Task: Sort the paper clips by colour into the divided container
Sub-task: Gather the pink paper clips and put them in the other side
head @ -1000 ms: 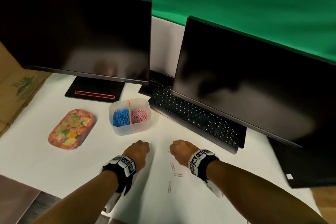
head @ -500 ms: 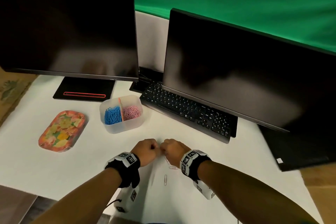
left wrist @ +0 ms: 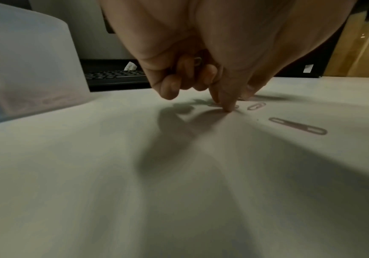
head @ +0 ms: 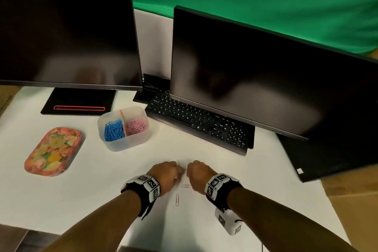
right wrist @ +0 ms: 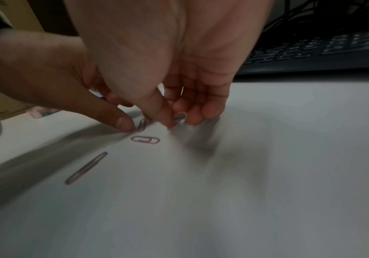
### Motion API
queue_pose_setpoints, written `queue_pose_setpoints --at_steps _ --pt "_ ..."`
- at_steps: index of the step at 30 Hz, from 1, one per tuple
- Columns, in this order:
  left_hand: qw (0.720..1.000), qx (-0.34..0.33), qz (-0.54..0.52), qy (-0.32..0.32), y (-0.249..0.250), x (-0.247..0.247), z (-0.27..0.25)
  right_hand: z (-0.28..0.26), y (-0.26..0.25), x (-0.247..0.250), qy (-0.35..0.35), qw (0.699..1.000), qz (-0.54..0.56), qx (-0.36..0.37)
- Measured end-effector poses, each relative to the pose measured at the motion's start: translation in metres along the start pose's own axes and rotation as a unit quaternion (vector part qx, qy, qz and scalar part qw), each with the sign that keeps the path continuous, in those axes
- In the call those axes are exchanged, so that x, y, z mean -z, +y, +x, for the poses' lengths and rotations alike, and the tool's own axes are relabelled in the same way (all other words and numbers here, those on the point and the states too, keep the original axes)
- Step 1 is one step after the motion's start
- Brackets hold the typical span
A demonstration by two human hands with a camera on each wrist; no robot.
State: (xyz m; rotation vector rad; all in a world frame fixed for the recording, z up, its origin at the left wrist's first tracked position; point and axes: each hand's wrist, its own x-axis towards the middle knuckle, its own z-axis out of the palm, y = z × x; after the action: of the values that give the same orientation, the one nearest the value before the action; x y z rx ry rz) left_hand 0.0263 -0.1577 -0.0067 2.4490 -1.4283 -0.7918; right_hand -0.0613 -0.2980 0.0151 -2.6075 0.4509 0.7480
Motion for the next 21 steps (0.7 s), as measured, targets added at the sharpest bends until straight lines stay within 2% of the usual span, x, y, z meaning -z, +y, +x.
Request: queue_pose_setpoints --at_steps 4,8,10,14,16,18,21 --pt "1.0 0.018 0.02 -0.013 -0.001 -0.002 0.003 -0.01 0.002 -0.008 0.02 0.999 0.013 0.029" --pt "0.998 0.042 0.028 -0.039 -0.005 -0.004 0.001 -0.018 -0.005 -0.022 0.027 0.993 -0.06 0.097" --pt "0.998 0.051 -0.01 -0.032 -0.007 -0.004 -0.004 -0.018 -0.008 -0.027 0.029 0.99 -0.078 0.118" --pt "0.989 0.07 -0.133 0.015 -0.016 0.0 -0.011 -0.018 -0.008 -0.022 0.029 0.993 -0.047 0.102" --pt "0.977 0.098 -0.189 0.016 -0.02 0.002 -0.013 -0.016 -0.008 -0.02 0.023 0.995 -0.027 0.088" --pt "0.96 0.131 -0.248 -0.014 -0.02 0.006 -0.013 -0.016 -0.01 -0.02 0.01 0.997 -0.026 0.077" --pt "0.899 0.183 -0.389 -0.081 -0.014 0.018 -0.011 -0.016 -0.01 -0.026 -0.008 0.997 -0.031 0.068"
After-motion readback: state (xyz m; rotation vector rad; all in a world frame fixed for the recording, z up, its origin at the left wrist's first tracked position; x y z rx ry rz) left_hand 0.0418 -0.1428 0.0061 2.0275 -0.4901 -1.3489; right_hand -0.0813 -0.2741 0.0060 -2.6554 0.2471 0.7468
